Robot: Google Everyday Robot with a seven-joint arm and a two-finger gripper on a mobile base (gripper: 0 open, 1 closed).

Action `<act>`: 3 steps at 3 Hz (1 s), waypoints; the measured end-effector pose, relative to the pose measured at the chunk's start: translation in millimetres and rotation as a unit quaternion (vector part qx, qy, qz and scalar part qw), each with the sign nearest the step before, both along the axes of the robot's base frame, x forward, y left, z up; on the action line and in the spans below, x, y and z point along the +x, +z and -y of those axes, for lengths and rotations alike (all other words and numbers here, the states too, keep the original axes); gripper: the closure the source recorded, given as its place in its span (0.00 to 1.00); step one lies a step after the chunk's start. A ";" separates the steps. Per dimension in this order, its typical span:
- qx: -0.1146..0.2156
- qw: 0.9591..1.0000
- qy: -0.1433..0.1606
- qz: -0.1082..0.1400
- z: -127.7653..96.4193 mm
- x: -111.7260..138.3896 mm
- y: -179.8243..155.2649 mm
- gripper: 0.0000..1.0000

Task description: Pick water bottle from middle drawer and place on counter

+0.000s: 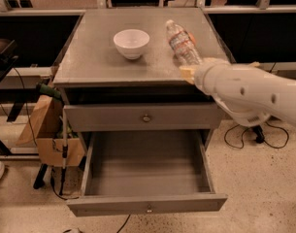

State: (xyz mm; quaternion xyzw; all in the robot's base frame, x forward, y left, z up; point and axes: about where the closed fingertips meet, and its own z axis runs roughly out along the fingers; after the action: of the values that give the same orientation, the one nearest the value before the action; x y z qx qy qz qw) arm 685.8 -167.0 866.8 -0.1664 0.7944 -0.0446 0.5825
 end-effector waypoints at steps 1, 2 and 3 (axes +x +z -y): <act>-0.014 1.000 0.007 0.014 -52.0 34.8 16.6 1.00; -0.024 0.999 0.025 0.018 -115.3 61.3 31.9 0.81; -0.034 0.999 0.022 0.014 -147.7 78.4 44.2 0.58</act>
Offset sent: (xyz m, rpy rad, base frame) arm 0.0803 0.2042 0.0955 0.0370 0.1149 0.0006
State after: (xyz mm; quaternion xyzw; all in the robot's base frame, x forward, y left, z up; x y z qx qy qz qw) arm 764.2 -19.3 911.0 -0.2032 0.7803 -0.0607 0.5884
